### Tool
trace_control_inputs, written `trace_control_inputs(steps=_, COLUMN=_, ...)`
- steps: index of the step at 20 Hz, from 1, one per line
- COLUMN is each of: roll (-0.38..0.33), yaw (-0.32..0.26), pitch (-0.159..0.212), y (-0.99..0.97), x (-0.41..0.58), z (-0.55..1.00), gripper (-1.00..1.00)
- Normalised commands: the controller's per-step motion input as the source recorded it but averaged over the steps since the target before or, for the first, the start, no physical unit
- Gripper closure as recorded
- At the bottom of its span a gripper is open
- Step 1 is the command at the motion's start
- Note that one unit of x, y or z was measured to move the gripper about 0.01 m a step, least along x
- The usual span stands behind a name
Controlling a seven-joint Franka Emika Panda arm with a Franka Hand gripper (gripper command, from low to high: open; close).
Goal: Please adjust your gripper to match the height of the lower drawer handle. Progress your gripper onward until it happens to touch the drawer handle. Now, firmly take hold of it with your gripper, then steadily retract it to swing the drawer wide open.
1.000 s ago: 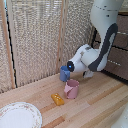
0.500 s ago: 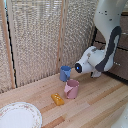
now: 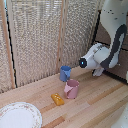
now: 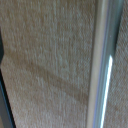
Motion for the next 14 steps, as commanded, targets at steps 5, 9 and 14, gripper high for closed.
trace_control_inputs(steps=5, roll=0.048, yaw=0.118, pitch=0.001, y=-0.32, x=0.045, z=0.08, gripper=1.00)
trace_control_inputs(steps=9, roll=0.003, yaw=-0.002, pitch=0.000, y=-0.06, x=0.021, z=0.00, gripper=1.00)
trace_control_inputs(steps=14, roll=0.050, yaw=-0.003, pitch=0.000, y=0.08, x=0.014, z=0.00, gripper=1.00)
